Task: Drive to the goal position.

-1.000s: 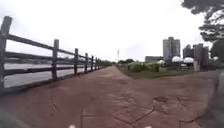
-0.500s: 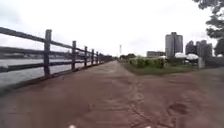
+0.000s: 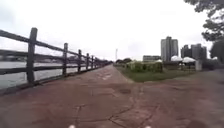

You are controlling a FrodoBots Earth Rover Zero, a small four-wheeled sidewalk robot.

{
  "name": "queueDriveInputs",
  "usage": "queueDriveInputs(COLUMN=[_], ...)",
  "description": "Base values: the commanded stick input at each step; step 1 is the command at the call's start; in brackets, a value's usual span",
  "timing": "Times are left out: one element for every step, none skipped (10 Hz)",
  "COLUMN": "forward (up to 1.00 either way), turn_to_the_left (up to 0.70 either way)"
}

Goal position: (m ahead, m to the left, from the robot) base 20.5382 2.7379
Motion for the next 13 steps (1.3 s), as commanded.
queueDriveInputs(forward=[1.0,1.0,1.0,1.0,1.0,1.0,1.0,1.0,1.0,1.0,1.0,1.0,1.0], turn_to_the_left=[-0.36,0.0,0.0,0.0,0.0,0.0,0.0,0.0,0.0,0.0,0.0,0.0,0.0])
